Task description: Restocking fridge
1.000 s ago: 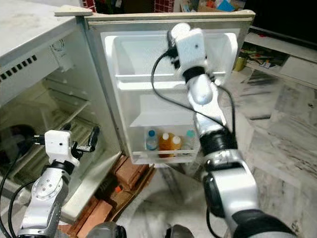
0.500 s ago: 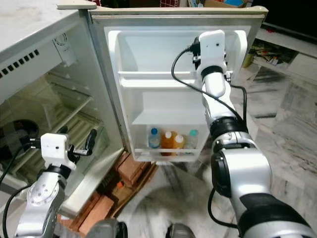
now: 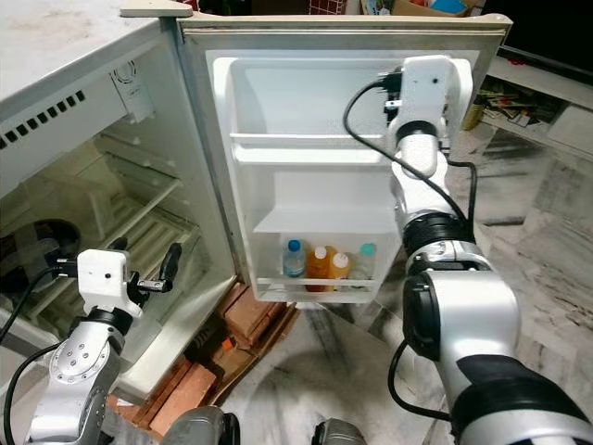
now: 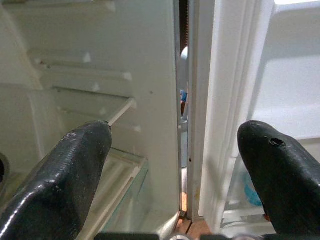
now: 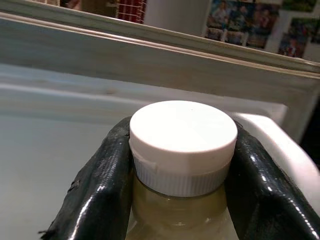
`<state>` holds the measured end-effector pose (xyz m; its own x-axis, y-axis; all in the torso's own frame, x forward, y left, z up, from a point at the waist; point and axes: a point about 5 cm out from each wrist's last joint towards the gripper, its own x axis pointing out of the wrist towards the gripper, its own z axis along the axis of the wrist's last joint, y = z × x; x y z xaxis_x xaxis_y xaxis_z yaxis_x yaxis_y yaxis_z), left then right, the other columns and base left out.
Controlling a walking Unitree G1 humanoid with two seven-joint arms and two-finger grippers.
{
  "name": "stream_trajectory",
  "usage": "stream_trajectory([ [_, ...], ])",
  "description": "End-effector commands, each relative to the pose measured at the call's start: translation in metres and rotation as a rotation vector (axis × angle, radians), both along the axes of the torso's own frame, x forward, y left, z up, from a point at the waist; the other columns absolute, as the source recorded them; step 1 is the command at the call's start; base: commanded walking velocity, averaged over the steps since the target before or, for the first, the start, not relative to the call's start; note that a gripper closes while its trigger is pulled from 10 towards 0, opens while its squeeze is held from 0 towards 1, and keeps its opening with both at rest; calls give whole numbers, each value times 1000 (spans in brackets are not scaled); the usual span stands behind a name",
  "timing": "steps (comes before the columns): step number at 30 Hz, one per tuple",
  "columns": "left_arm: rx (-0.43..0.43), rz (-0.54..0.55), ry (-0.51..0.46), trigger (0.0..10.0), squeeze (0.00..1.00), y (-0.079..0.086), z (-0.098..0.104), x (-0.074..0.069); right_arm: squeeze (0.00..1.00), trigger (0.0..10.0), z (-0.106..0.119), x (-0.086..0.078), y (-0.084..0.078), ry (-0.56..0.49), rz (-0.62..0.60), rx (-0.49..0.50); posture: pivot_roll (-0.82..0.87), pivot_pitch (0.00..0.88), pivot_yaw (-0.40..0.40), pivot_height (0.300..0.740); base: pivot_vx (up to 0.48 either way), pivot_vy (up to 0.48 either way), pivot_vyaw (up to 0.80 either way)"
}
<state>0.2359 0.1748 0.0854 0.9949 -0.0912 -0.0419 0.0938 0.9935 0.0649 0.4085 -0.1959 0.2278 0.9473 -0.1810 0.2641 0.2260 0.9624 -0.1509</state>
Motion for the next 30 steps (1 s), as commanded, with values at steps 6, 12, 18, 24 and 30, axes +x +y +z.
stream_trajectory([
  [6, 16, -18, 10, 10000, 0, -1, 1, 1, 1000, 10000, -2, 0, -13, 42, -56, 34, 172, 73, 10, 740, 0, 0, 0],
  [12, 17, -14, 15, 10000, 0, -2, 0, 2, 1000, 10000, 18, 3, -8, -22, -37, 5, 168, 68, 6, 740, 0, 0, 0],
  [18, 9, -10, 16, 10000, 0, -3, -1, 5, 1000, 10000, 49, 5, 4, -138, 20, -40, 157, 51, 0, 740, 0, 0, 0],
  [24, 2, -2, 13, 10000, 0, -3, -2, 6, 1000, 10000, 60, 5, 7, -184, 46, -39, 152, 37, -6, 740, 0, 0, 0],
  [30, 2, 38, 19, 10000, 0, 1, -4, 5, 749, 10000, 51, -7, 7, -255, 98, -69, 130, 19, -7, 740, 0, 0, 0],
])
